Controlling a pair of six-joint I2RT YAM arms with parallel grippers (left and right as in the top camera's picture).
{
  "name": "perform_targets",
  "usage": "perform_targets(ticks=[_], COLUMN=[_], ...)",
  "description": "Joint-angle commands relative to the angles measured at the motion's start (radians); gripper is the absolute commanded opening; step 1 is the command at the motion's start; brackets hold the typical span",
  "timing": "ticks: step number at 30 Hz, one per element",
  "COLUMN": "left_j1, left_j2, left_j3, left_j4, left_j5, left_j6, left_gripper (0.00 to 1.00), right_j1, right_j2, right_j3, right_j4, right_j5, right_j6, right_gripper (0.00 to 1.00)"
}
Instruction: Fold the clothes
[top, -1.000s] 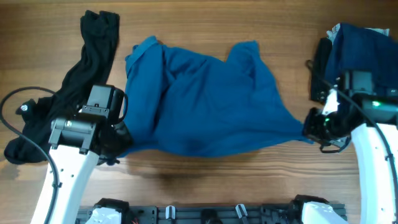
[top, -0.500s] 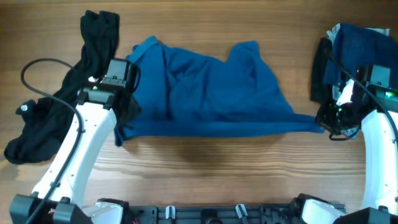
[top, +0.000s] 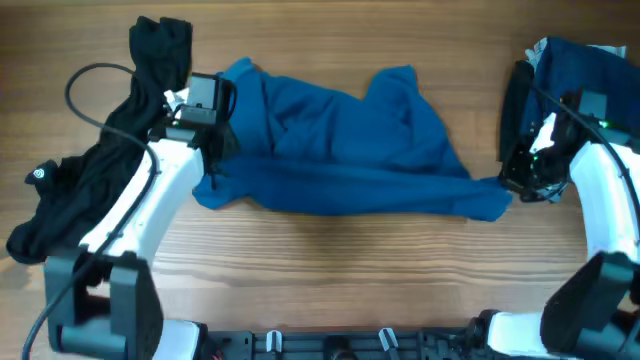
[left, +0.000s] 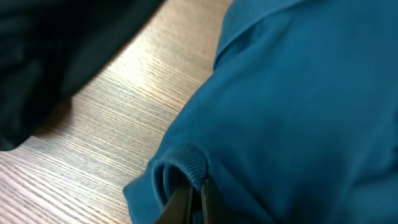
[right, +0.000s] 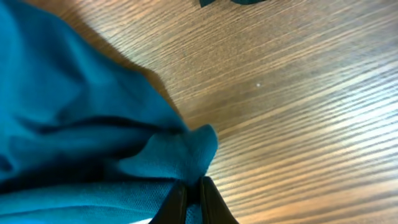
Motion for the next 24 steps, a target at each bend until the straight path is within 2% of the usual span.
perform_targets(ticks=[1, 9, 14, 19, 24], left_j1=[0.008, 0.008, 0.008, 0.023, 0.053], left_j2=[0.073, 0.099, 0.062, -0.118, -0.325], left_j3=[0.002, 0.002, 0.022, 0.154, 0.205], left_j4=[0.010, 0.039, 0.019, -0.129, -0.162], left_j5=[-0.028, -0.029, -0.032, -0.032, -0.033], left_j6=[0.020, 0.020, 0.061, 0.074, 0.148], left_gripper=[0.04, 0.04, 0.04, 0.04, 0.04], right_j1=[-0.007, -0.007, -0.007, -0.001, 0.013], right_j2=[0.040, 0.046, 0.023, -0.124, -0.293], right_j3=[0.014, 0.014, 0.020, 0.098, 0.182], right_j4=[0.024, 0.059, 0.134, 0.090, -0.024], right_j5=[-0.015, -0.026, -0.202, -0.282, -0.269], right_j6=[-0.016, -0.023, -0.099, -0.174, -0.192], right_gripper=[0.04, 0.04, 0.04, 0.04, 0.04])
